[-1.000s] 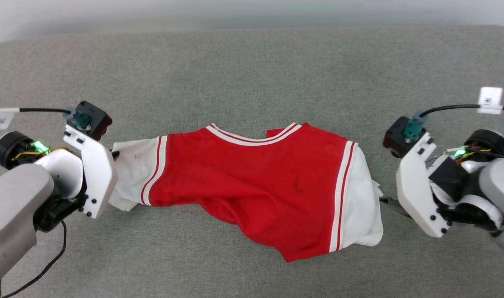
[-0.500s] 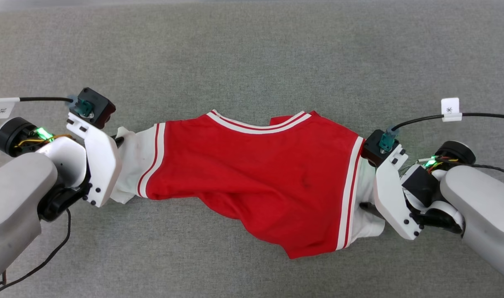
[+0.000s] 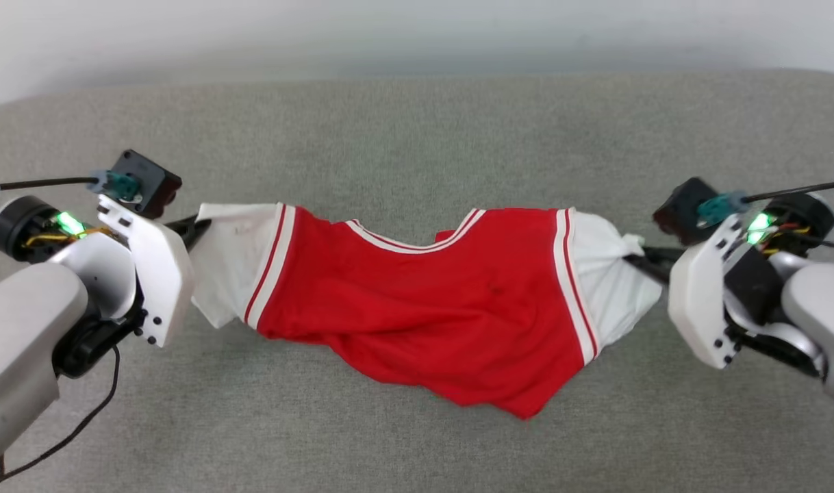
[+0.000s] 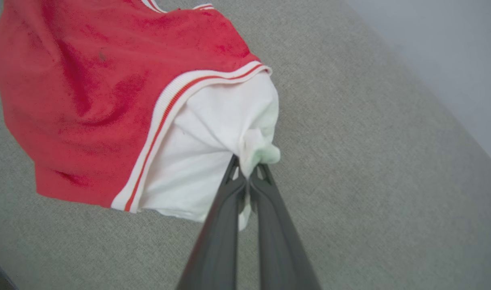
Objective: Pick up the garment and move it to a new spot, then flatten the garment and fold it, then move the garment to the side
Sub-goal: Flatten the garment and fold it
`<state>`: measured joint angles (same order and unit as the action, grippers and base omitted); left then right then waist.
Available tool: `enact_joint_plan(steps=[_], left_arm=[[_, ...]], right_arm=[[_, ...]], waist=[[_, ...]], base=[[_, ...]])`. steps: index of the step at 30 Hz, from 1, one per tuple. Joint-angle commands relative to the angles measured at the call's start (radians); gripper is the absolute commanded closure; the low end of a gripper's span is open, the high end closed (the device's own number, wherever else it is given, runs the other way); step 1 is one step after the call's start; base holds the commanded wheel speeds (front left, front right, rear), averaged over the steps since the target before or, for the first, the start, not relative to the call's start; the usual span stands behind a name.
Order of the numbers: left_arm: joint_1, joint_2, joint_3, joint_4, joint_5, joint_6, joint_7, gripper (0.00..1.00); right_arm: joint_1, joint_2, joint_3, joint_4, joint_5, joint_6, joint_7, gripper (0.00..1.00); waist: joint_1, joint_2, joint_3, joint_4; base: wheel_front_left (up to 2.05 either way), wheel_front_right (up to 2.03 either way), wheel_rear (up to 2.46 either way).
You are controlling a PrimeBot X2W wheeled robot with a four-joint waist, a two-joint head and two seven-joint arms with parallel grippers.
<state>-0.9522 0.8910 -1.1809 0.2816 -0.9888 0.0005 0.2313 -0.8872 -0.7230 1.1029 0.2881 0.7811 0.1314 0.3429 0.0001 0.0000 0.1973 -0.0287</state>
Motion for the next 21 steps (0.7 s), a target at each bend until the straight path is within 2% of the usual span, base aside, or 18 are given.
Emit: enact_joint_plan(steps=[1,4,9,15,21], left_arm=[[-0.003,0.007,0.010,-0.012,0.005,0.003,-0.013,1.00],[-0.028,0.022,0.038,-0.064,0.017,0.015,-0.060,1.00],[-0.079,0.014,0.069,-0.123,0.049,0.041,-0.101,1.00],[-0.200,-0.033,0.112,-0.135,0.109,0.067,-0.127,1.00],[-0.388,-0.120,0.150,-0.046,0.165,0.045,-0.119,1.00]], right_arm=[[0.006,-0.014,-0.014,-0.012,0.008,-0.001,-0.013,1.00],[0.012,-0.062,-0.087,-0.064,0.007,-0.001,-0.052,1.00],[0.010,-0.096,-0.208,-0.116,-0.010,-0.001,-0.068,1.00],[-0.043,-0.095,-0.362,-0.151,-0.065,-0.001,-0.035,1.00],[-0.189,-0.064,-0.450,-0.131,-0.126,-0.001,0.039,1.00]], waist=[[-0.0001,0.0000,-0.027,-0.006],[-0.0001,0.0000,-0.056,-0.012],[-0.0001,0.0000,-0.076,-0.018],[-0.0001,0.0000,-0.048,-0.026],[-0.0001,0.0000,0.057,-0.038]], base=[[0.00,0.00,0.00],[0.00,0.00,0.00],[0.00,0.00,0.00],[0.00,0.00,0.00],[0.00,0.00,0.00]])
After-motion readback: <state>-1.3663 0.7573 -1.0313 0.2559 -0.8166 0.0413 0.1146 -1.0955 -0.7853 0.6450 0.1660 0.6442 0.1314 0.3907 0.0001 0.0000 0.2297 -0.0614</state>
